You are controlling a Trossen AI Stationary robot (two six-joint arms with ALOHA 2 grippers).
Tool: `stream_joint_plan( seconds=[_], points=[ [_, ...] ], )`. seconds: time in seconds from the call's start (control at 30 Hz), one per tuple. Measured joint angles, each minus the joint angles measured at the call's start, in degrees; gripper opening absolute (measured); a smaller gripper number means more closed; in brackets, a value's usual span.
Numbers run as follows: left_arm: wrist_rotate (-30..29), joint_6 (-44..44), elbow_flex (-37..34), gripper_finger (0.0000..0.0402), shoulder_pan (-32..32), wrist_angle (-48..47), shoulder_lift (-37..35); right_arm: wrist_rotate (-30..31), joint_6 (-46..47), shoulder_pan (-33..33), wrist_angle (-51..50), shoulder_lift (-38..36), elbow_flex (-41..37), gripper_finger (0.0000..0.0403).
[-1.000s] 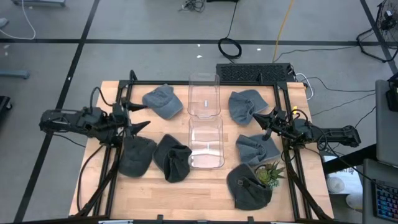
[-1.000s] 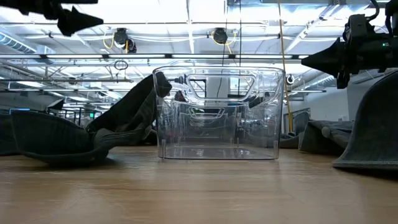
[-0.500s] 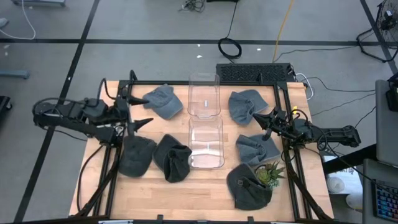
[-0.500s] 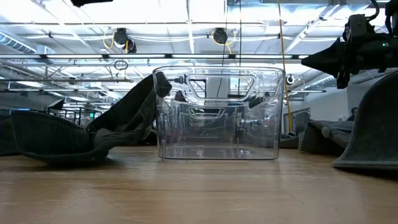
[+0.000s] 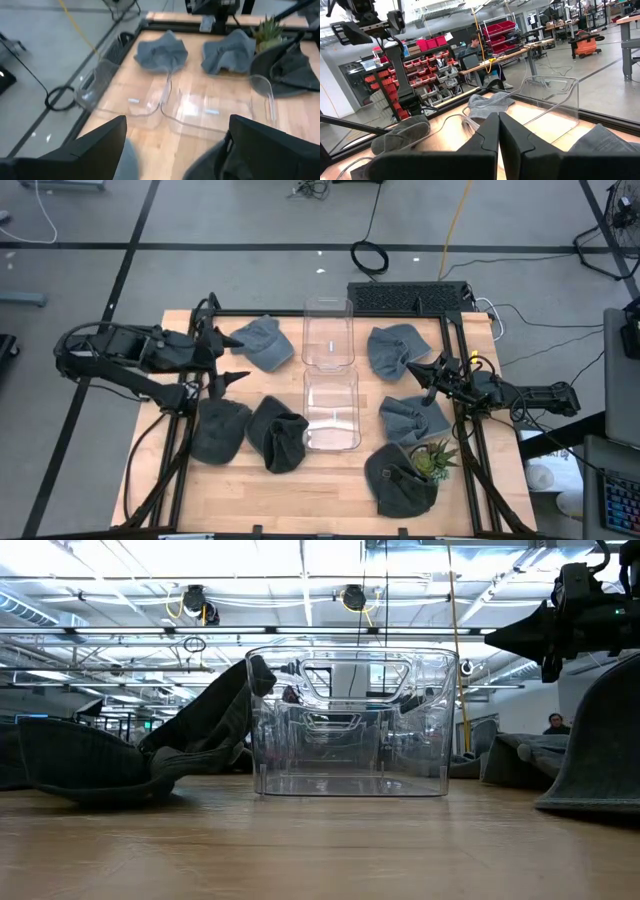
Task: Pick & Place hat
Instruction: Put the top right black cap into the top transparent bin
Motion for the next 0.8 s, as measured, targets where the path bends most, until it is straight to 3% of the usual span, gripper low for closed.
stream_joint_plan(
  seconds=[0.4, 0.8],
  points=[
    [3.6, -1.3, 15.9, 0.0363, 0.0, -21.7, 11.7, 0.0, 0.0, 0.0, 0.0, 0.0, 0.0, 0.0000],
    [9.1, 9.5, 22.6, 0.0363, 0.1, -27.4, 20.8, 0.0, 0.0, 0.0, 0.0, 0.0, 0.0, 0.0000]
  ],
)
